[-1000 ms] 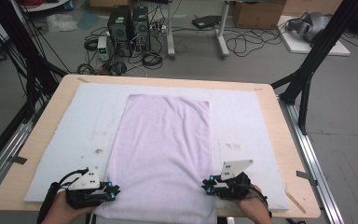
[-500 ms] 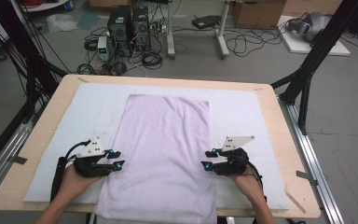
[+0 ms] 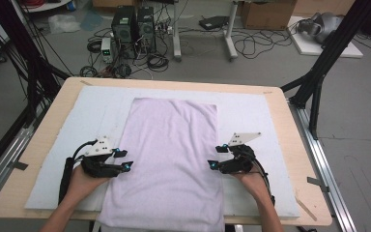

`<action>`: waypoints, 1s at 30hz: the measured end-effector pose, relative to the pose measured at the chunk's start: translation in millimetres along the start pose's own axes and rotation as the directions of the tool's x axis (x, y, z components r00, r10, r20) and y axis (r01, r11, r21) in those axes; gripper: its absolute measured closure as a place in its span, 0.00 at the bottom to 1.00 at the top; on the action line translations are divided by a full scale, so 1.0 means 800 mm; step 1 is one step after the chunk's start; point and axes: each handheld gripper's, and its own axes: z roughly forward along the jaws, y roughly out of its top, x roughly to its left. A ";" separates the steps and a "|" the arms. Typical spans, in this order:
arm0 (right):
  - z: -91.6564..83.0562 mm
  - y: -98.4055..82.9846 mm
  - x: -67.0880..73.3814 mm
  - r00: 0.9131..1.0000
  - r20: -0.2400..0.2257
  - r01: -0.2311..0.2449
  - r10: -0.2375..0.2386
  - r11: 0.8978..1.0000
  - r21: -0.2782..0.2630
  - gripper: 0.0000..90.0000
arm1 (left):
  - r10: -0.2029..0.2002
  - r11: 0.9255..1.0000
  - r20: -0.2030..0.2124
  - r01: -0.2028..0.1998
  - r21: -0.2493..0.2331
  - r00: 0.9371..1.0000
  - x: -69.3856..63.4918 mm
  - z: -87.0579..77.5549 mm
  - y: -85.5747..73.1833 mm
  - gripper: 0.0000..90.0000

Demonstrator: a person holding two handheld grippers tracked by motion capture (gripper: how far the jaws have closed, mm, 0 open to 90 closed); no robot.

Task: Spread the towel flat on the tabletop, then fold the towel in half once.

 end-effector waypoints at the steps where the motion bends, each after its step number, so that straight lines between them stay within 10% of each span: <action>1: -0.001 0.000 0.001 1.000 0.002 0.007 -0.007 1.000 -0.004 0.31 | -0.001 1.000 -0.004 0.001 -0.002 1.000 0.001 -0.001 0.000 0.55; 18: 0.000 0.000 0.009 0.999 0.004 0.038 -0.038 0.999 0.013 0.28 | -0.005 1.000 -0.028 0.005 0.002 1.000 0.008 -0.004 -0.001 0.52; 30: 0.003 0.036 -0.028 1.000 0.012 0.019 -0.020 0.999 0.026 0.28 | -0.040 0.999 -0.058 0.040 0.007 0.998 0.045 0.007 0.033 0.54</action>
